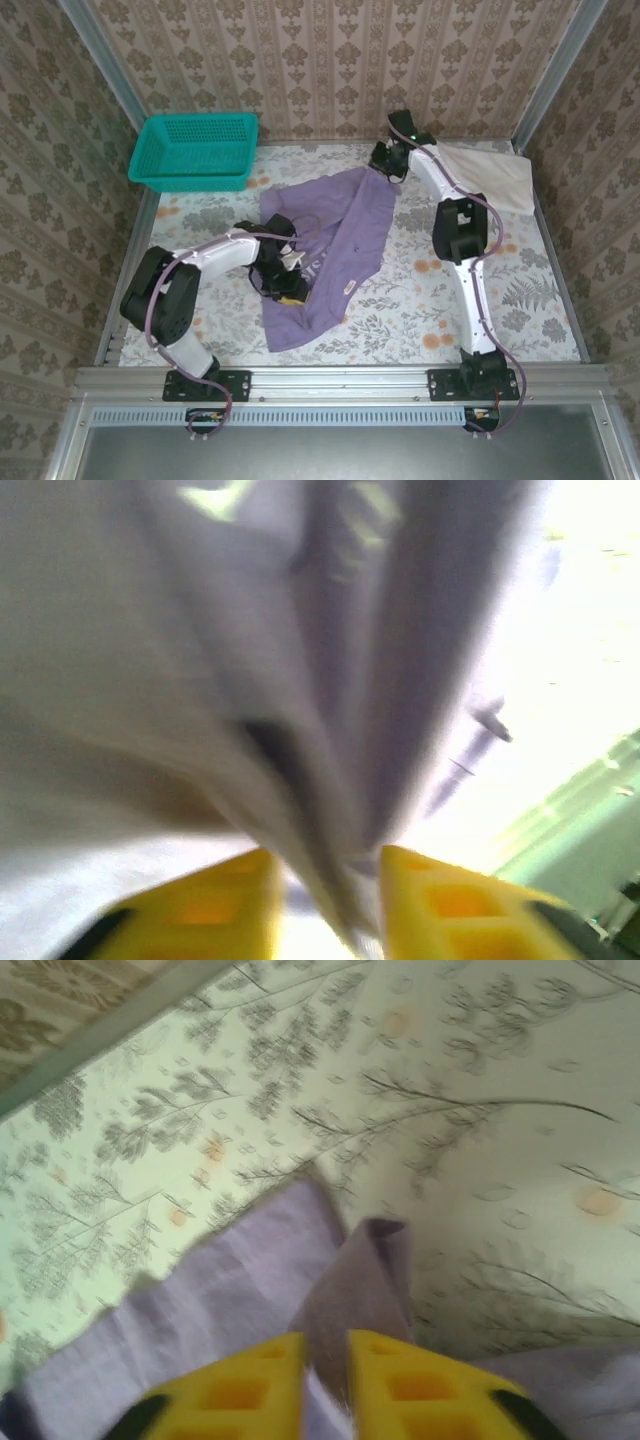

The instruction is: Fold and stack the t-shirts

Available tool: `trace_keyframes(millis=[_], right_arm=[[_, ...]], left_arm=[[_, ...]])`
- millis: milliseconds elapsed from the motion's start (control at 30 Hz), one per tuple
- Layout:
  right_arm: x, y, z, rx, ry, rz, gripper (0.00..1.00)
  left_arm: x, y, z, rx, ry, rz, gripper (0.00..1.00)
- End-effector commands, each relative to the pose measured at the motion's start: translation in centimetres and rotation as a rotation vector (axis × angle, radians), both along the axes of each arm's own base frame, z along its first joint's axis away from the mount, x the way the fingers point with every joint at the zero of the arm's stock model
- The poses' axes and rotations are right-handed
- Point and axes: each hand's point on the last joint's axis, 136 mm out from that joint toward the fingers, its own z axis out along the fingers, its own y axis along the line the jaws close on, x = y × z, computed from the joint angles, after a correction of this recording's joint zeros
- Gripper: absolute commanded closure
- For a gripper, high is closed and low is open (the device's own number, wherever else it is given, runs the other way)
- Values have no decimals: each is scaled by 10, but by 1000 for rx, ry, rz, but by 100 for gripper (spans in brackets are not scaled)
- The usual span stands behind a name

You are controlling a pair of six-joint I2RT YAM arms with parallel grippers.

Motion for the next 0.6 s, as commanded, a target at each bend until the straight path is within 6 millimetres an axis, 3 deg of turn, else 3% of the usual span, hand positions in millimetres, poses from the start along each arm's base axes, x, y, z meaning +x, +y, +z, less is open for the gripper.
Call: trace_keyframes(millis=[0,100,200,300,400,567], right_arm=[[-27,20,14,-31,90,84,59],[-41,10,42,-90,88,101,43],[-68,-2,68,-161,107,152,41],[-99,-14,80,-194,171,186,39],[-122,-20,89,-196,222,227,40],[-135,-41,133,-193,167,190,35]], left_arm=[[11,-31,60,-183,-57,2,47],[43,-30,90,-138,-212,35,26],[89,-6,100,29,-359,130,21],[133,25,93,199,-397,254,20],[168,43,78,301,-372,328,21],[211,58,55,390,-375,373,19]])
